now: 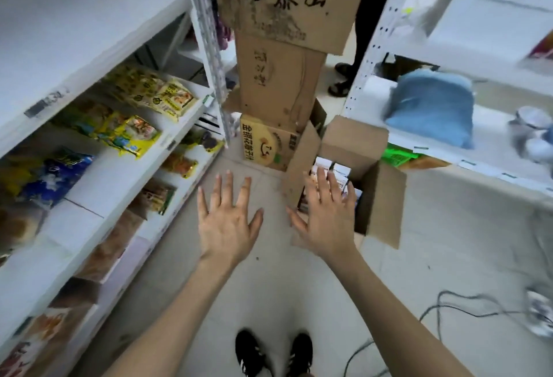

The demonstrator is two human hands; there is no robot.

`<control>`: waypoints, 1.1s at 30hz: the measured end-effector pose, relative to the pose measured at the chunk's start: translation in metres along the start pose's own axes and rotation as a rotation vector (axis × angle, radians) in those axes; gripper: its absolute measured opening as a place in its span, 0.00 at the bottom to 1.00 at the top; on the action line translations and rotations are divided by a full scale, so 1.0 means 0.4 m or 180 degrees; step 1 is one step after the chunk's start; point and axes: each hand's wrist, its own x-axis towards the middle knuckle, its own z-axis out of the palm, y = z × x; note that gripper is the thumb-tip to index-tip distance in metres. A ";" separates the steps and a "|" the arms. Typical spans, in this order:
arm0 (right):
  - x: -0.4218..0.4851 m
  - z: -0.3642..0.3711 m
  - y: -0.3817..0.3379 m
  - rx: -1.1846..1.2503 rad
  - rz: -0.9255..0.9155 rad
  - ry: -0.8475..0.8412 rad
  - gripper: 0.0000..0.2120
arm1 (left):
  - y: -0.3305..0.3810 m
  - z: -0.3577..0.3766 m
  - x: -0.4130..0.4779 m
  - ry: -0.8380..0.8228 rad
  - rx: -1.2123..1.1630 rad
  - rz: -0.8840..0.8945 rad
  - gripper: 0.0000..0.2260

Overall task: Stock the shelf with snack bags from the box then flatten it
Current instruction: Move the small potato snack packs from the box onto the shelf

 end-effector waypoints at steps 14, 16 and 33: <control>-0.253 0.129 0.432 -0.0007 0.1043 -0.0578 0.35 | 0.435 0.194 -0.015 -0.0606 -0.0098 0.0742 0.30; -0.262 0.158 0.470 0.0029 0.1103 -0.0626 0.35 | 0.464 0.228 -0.009 -0.0660 -0.0163 0.0775 0.31; 0.053 0.567 0.609 0.0323 0.1367 -0.1172 0.38 | 0.536 0.641 0.342 -0.1235 -0.0266 0.0751 0.32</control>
